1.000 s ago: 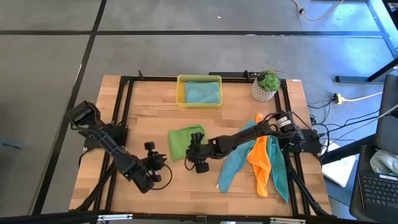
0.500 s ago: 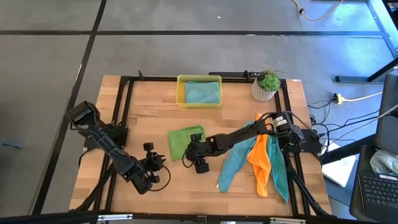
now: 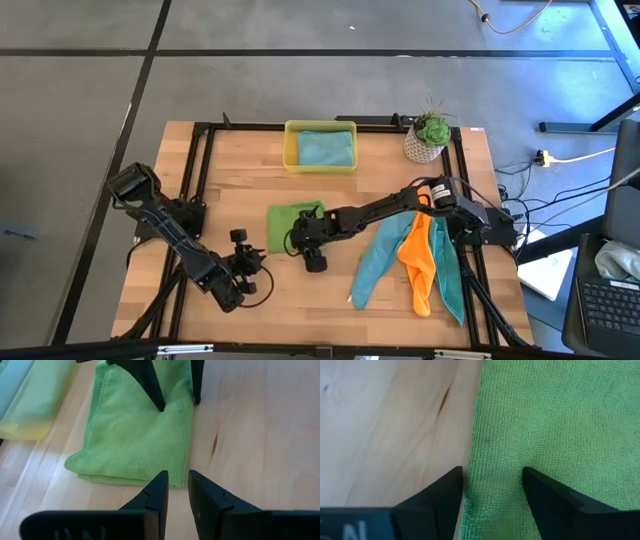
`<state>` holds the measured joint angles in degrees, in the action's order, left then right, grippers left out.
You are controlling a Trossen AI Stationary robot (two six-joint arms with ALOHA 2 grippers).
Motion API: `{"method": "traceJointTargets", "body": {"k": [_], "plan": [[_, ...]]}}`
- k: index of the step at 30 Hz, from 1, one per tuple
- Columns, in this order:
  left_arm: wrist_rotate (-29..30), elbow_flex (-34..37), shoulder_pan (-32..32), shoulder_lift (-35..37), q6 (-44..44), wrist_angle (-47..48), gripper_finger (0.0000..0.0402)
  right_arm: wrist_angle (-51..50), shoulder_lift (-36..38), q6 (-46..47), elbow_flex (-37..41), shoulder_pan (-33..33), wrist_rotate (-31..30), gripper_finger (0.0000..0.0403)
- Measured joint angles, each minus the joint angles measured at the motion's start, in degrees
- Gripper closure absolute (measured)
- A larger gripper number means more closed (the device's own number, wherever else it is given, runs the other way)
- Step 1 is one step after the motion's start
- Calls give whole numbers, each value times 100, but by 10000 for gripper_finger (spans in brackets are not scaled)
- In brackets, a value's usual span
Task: Fold microfiber towels
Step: Put the green folded cloth into the yellow bin
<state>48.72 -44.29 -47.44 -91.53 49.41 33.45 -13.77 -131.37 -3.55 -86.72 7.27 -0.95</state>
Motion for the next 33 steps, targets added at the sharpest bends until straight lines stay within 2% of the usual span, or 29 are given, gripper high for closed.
{"method": "traceJointTargets", "body": {"k": [5, 13, 14, 18, 22, 25, 28, 33], "plan": [[1, 0, 0, 2, -2, -4, 335, 163, -26, 43, 2, 4, -40, 245], [1, 0, 1, 2, 6, -8, 335, 220, -37, -13, 2, -1, -139, 380], [1, 0, 0, 2, 9, -7, 335, 218, -37, -23, 2, -2, -138, 387], [1, 0, 0, 2, 15, -9, 335, 195, 23, -109, 5, 7, -134, 387], [1, 0, 0, 4, 15, -17, 335, -212, 467, -146, 85, 3, -129, 392], [1, 2, 0, 4, 13, -22, 335, -700, 873, -322, 111, -71, -356, 392], [-2, 4, 0, 5, 11, -44, 335, -1134, 1282, -452, -99, -244, -695, 392], [-4, 4, 0, 7, 7, -87, 335, -1813, 1511, -604, -493, -540, -759, 392]]}}
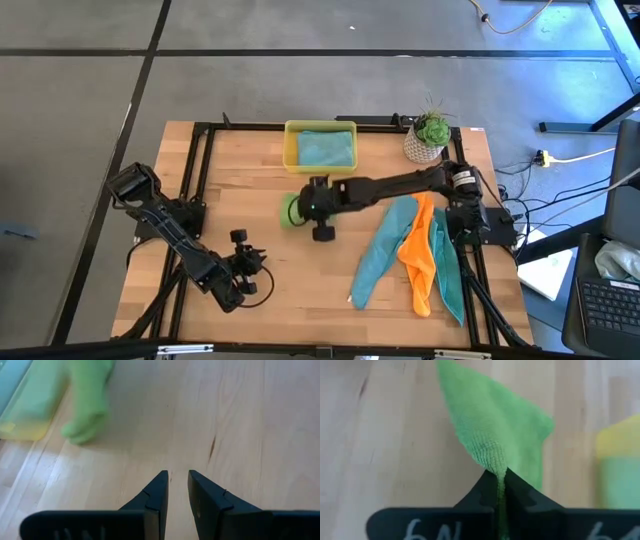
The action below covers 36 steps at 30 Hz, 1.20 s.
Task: Fold microfiber towels
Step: Put the green folded cloth into the yellow bin
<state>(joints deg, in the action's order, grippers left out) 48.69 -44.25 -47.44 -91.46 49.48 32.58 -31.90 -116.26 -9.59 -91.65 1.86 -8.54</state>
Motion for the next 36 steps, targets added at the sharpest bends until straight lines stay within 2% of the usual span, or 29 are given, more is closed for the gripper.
{"method": "traceJointTargets", "body": {"k": [11, 20, 25, 28, 33, 36], "plan": [[-17, 0, -81, 0, -8, -15, 335, -686, 103, -1275, -1400, -961, -549, 393], [-17, 0, -114, 0, -7, -13, 335, -459, 104, -2749, -1539, -2244, -655, 385], [24, 0, -111, 0, -46, -10, 335, 134, 96, -3270, -1253, -2808, -226, 393], [40, 0, -107, 0, -50, -10, 335, 234, 96, -3267, -1203, -3010, 96, 387], [122, 0, -107, 0, -50, -9, 335, 165, 26, -3240, -1201, -3067, 418, 382], [133, 0, -107, 0, -50, -9, 335, 64, -209, -3466, -1199, -3054, 398, 386]]}}
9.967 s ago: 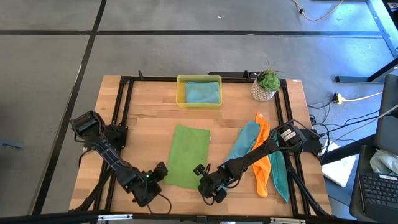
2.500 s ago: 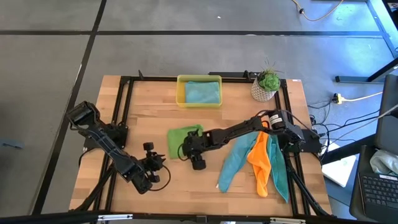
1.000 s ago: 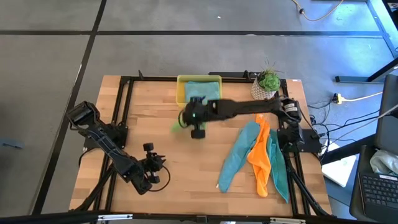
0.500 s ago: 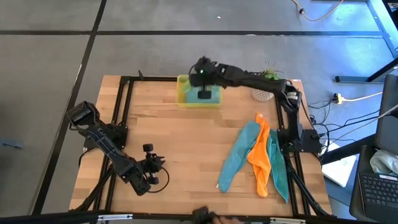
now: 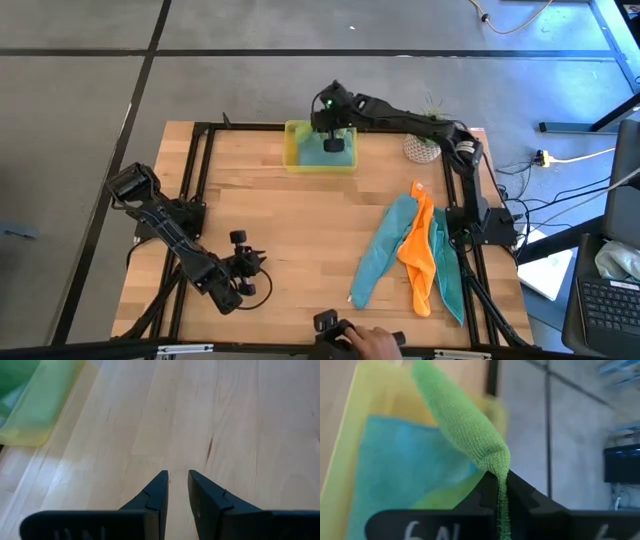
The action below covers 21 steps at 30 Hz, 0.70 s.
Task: Fold microfiber towels
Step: Put the green folded cloth into the yellow bin
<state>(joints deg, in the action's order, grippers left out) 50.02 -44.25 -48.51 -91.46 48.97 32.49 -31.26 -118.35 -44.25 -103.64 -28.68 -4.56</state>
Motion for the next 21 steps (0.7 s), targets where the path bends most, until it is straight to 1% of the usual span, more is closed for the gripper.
{"method": "traceJointTargets", "body": {"k": [3, 5, 8, 10, 14, 18, 19, 21], "plan": [[0, 0, -8, 0, 22, -2, 335, -25, -176, -181, 16, 3, -89, 387], [0, 0, -25, -1, 39, -2, 335, 68, -185, -427, 9, 1, -450, 386], [0, 0, -42, -2, 42, -2, 335, 217, -187, -850, 5, 2, -1224, 384], [0, 0, -42, -2, 44, -2, 335, 257, -185, -905, -49, 1, -1349, 386], [-3, 0, -42, -2, 73, -2, 335, 253, -157, -677, 18, 47, -1245, 387], [-8, 0, -86, -2, 258, -16, 335, 166, -165, -552, 609, 81, -187, 369], [-7, 0, -108, -2, 316, -20, 335, 175, -165, -553, 780, 87, -62, 361], [-9, -1, -166, -2, 433, -22, 335, 196, -165, -540, 1108, 117, -31, 343]]}}
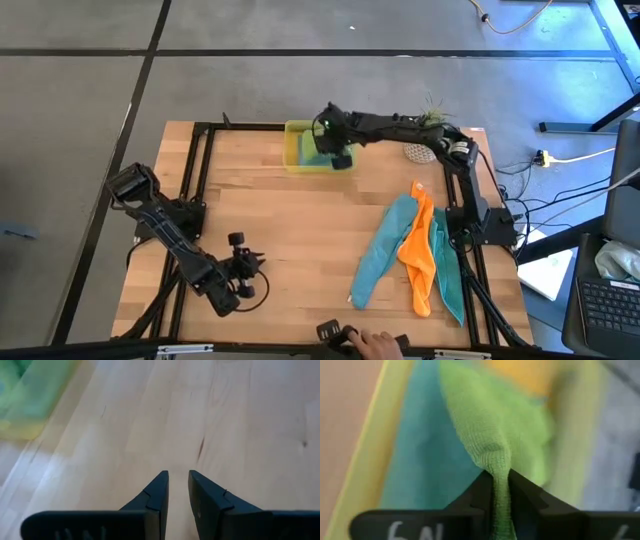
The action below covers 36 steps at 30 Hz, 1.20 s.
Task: Fold microfiber towels
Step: Put the green folded cloth into the yellow bin
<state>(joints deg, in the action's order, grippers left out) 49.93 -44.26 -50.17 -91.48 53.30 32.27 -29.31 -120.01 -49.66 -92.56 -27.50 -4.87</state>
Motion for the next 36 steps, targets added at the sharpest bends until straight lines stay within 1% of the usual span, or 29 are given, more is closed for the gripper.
{"method": "traceJointTargets", "body": {"k": [3, 8, 12, 17, 19, 23, 25, 26, 28, 30, 32, 35, 36], "plan": [[1, -1, -93, 0, 151, -4, 335, -53, -7, 136, 360, 49, -1, 317], [50, -1, -164, 0, 227, -7, 335, -25, -4, 416, 447, 167, -3, 287], [52, -1, -162, 0, 292, -6, 335, -257, -4, 454, 157, 253, 7, 276], [52, -1, -162, 0, 335, -4, 335, -856, 0, 701, -426, 345, 60, 275], [52, -1, -162, 0, 348, -4, 335, -1071, 0, 883, -665, 344, 325, 275], [39, -1, -162, 0, 365, -17, 335, -1457, 0, 1368, -939, 279, 1322, 274], [22, -1, -164, 0, 367, -26, 335, -1458, 0, 1373, -982, 249, 1416, 274], [22, -1, -164, 0, 365, -28, 335, -1406, 0, 1372, -985, 239, 1366, 274], [27, -1, -162, 0, 356, -31, 335, -1075, 0, 1366, -985, 238, 1050, 274], [62, -1, -162, 0, 334, -29, 335, -417, 4, 1367, -887, 238, 785, 274], [104, -1, -162, 0, 315, -26, 335, 162, 7, 1367, -742, 238, 754, 274], [133, -3, -162, 0, 261, -26, 335, 566, -110, 1643, -725, 240, 695, 271], [137, -3, -162, 0, 251, -24, 335, 507, -157, 1764, -724, 240, 651, 268]]}}
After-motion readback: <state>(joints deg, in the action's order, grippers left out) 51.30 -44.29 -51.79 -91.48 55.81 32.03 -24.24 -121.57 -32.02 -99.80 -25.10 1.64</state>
